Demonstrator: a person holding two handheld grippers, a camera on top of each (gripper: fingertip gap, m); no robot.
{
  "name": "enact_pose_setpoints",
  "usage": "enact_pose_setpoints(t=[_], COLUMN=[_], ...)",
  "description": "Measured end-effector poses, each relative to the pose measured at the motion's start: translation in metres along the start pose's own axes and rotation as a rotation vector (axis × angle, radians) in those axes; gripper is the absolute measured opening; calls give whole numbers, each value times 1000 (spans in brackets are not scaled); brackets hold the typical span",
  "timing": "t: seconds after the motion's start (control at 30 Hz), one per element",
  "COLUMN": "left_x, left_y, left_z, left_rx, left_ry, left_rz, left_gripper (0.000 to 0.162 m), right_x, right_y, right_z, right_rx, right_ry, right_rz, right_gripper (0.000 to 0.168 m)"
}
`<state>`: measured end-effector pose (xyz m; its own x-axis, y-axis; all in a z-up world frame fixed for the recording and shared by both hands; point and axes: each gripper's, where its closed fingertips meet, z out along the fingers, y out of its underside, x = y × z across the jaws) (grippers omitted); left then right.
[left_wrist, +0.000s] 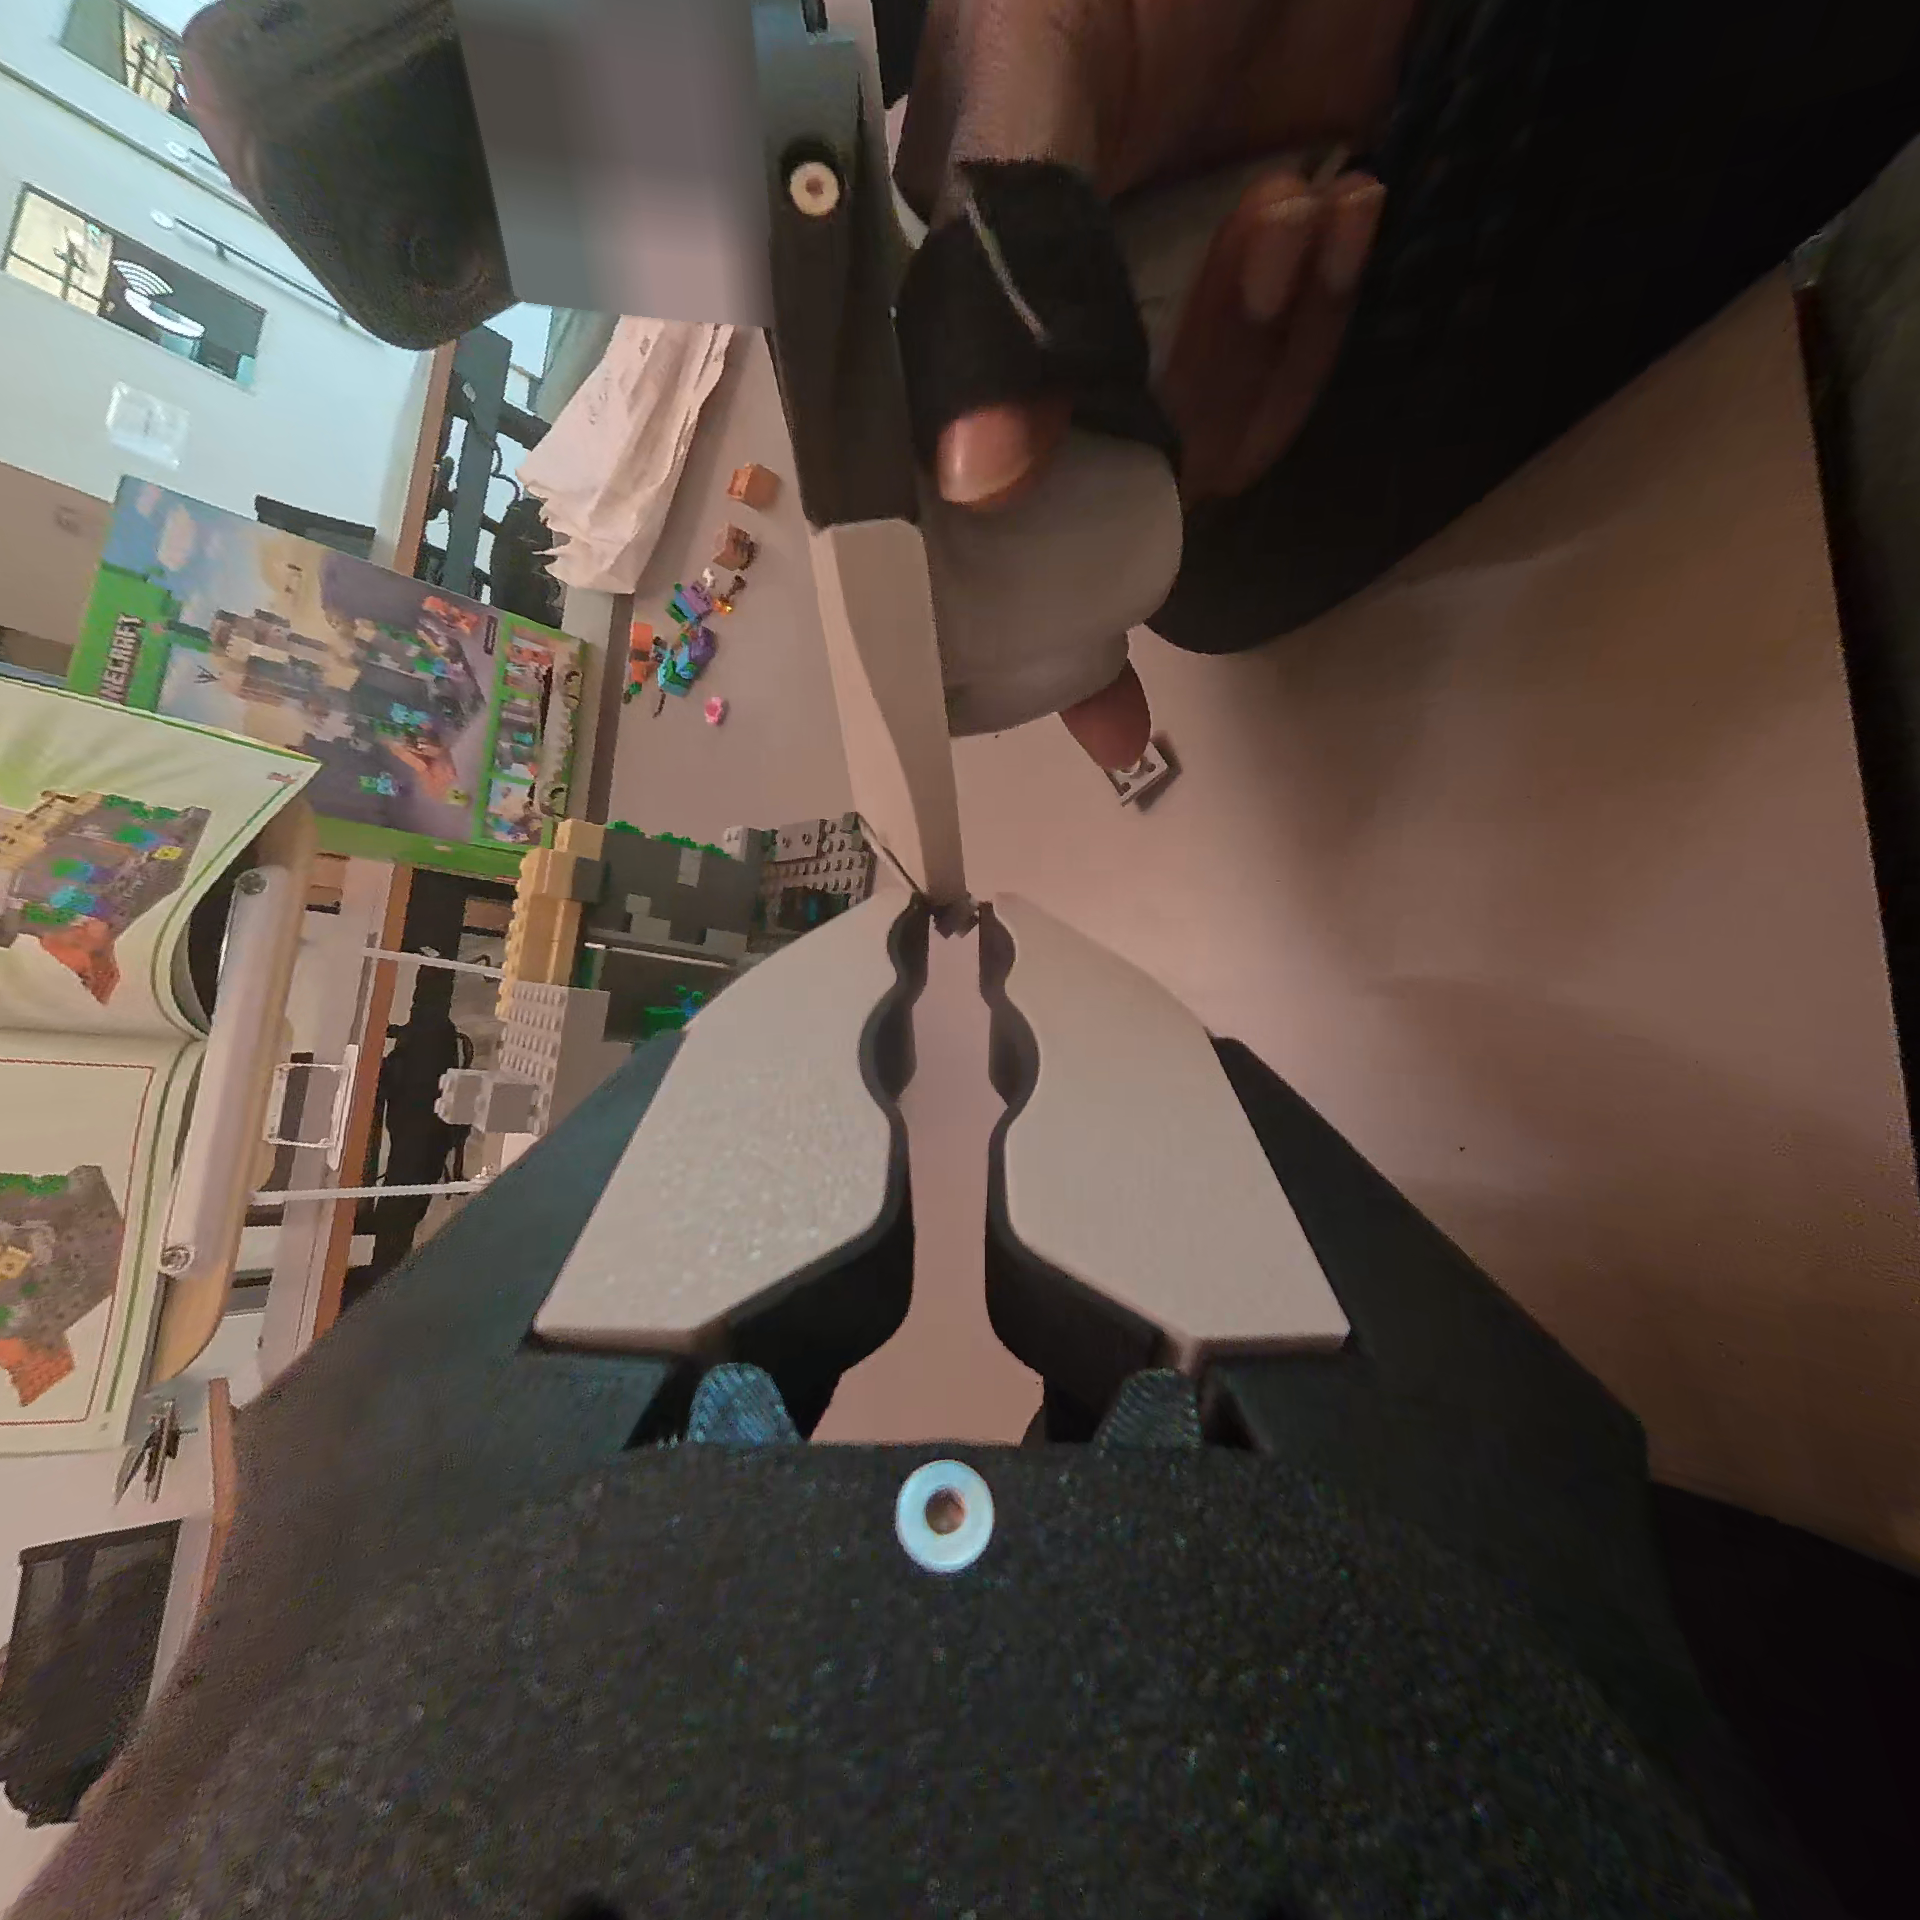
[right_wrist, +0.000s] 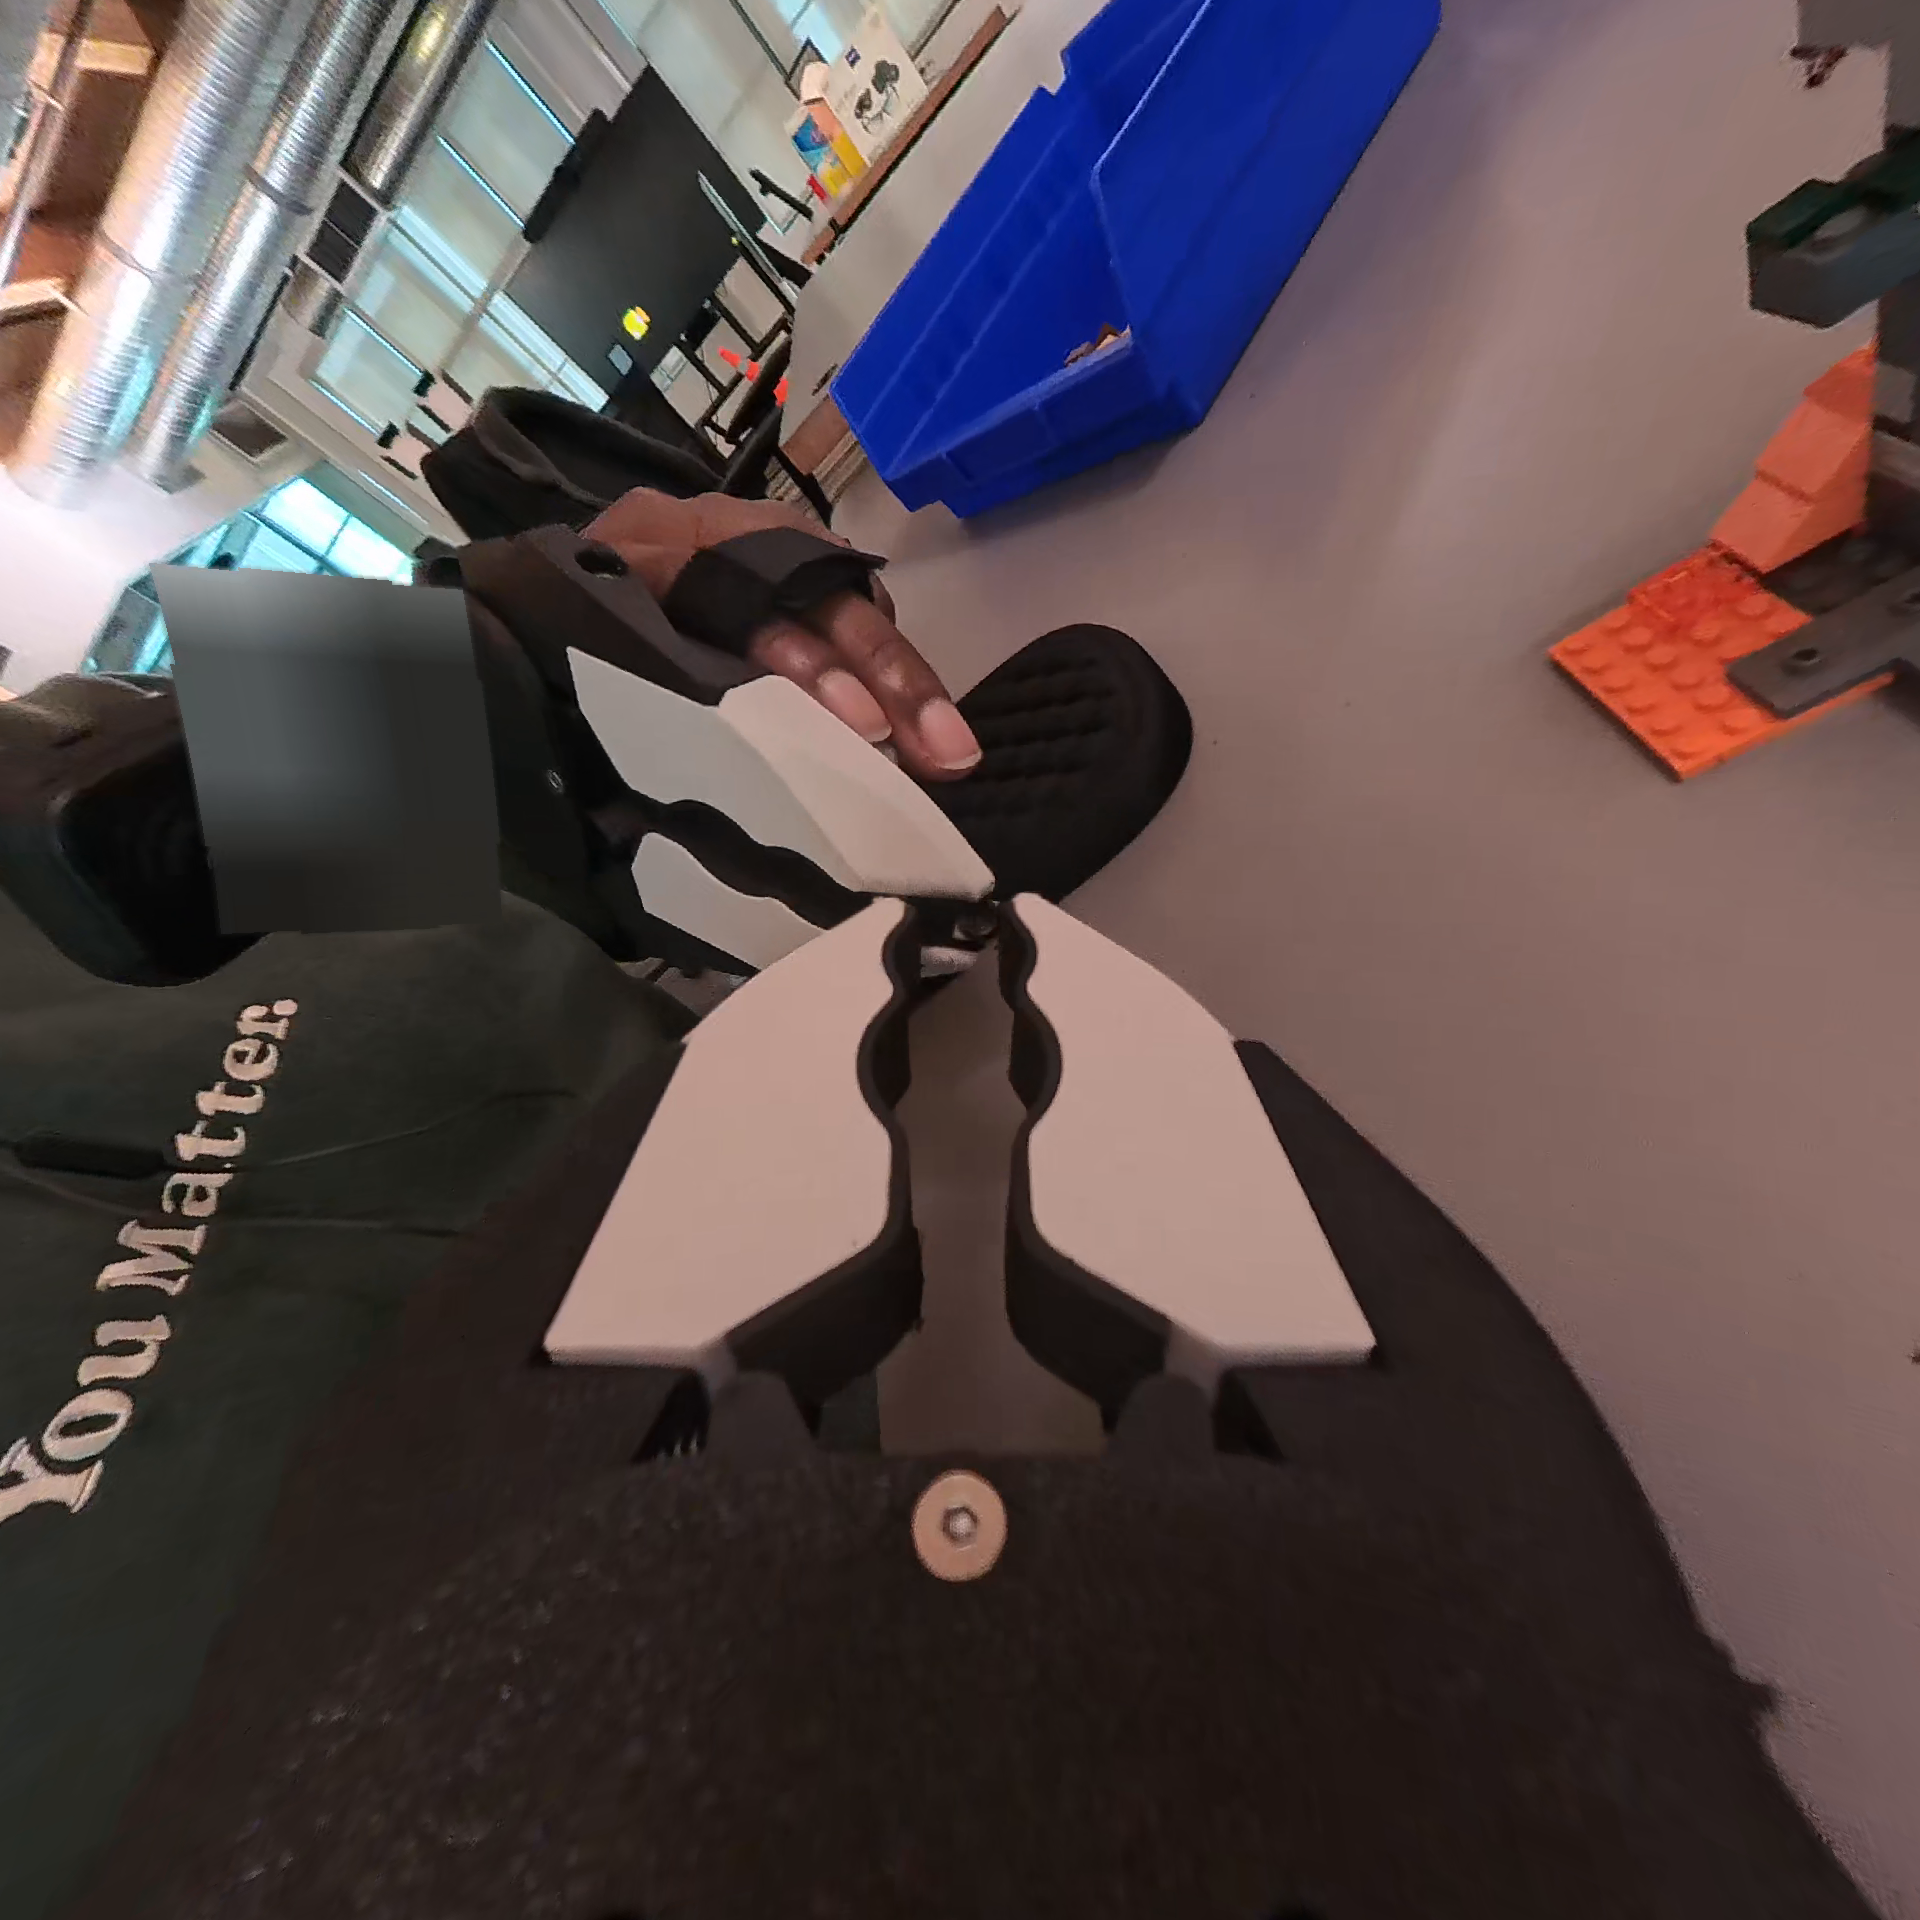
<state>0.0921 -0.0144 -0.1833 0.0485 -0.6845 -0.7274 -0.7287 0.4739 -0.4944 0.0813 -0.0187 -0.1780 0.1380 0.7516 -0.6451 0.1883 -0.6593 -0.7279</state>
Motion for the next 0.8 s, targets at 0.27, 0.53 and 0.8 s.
enact_pose_setpoints(t=[0.27,0.53,0.8], left_x=[-9,-20,-31], left_y=[-6,-4,44], left_z=[-9,-16,-22], left_rx=[71,104,-22], left_ry=[-51,-108,-135], left_rz=[-90,-175,-247], left_gripper=[9,9,7], right_x=[-8,-8,16], right_y=[-9,-14,-13], right_z=[-3,-1,-13], right_rx=[58,81,56], right_ry=[-40,-37,111], right_rz=[-37,-33,-91], right_gripper=[4,0,0])
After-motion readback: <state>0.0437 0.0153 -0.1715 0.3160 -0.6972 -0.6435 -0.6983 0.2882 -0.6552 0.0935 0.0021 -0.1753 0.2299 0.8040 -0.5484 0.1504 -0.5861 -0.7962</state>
